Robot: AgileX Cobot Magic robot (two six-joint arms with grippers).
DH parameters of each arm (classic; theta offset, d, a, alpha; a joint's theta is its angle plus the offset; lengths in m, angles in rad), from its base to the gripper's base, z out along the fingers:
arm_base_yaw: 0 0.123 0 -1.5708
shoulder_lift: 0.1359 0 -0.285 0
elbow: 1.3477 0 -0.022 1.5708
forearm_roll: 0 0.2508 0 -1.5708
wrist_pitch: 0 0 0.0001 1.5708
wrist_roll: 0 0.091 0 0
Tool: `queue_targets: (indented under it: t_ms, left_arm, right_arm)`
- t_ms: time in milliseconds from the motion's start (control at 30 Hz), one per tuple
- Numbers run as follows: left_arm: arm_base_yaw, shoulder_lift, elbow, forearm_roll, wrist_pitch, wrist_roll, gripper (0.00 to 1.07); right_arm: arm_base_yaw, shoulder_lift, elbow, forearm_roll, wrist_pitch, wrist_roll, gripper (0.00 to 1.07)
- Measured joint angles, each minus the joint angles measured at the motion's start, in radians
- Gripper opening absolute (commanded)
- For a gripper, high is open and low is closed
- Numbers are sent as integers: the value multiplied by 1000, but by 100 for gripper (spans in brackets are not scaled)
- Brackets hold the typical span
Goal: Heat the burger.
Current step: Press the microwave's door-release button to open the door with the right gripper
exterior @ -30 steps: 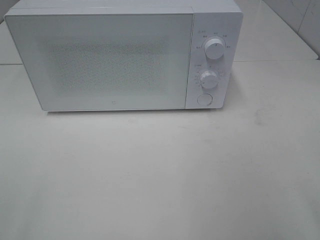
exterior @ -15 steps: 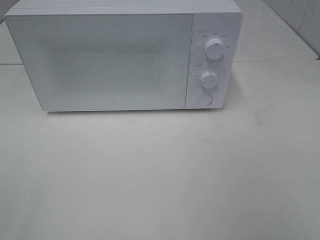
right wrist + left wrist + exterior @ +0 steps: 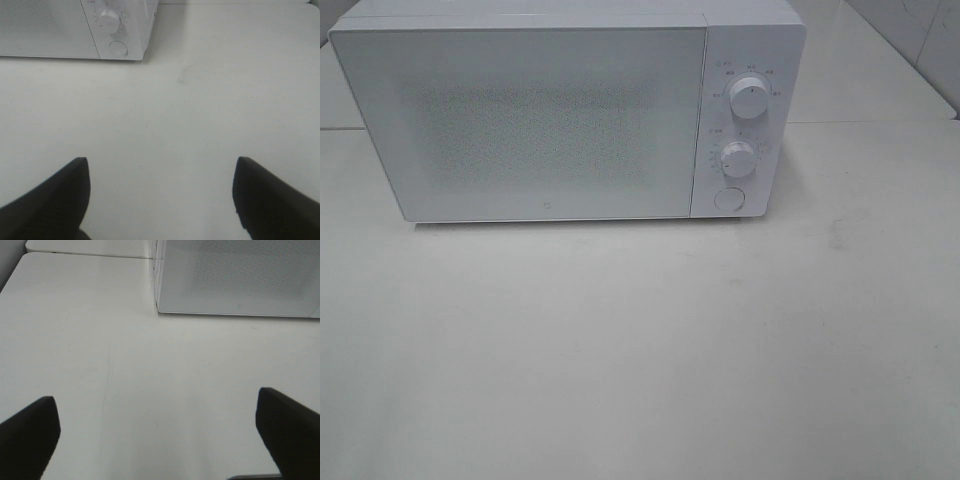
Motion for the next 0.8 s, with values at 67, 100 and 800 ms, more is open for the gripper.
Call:
queue_targets:
  t_ms: [67, 100, 800]
  left_arm:
    - [0, 0, 0, 0, 0, 0, 100]
    - [0, 0, 0, 0, 0, 0, 100]
    - [0, 0, 0, 0, 0, 0, 100]
  right_arm:
    - [0, -28, 0, 0, -1, 0, 76]
    - [0, -38, 0, 0, -2, 0, 76]
    - [0, -45, 0, 0, -2, 0, 75]
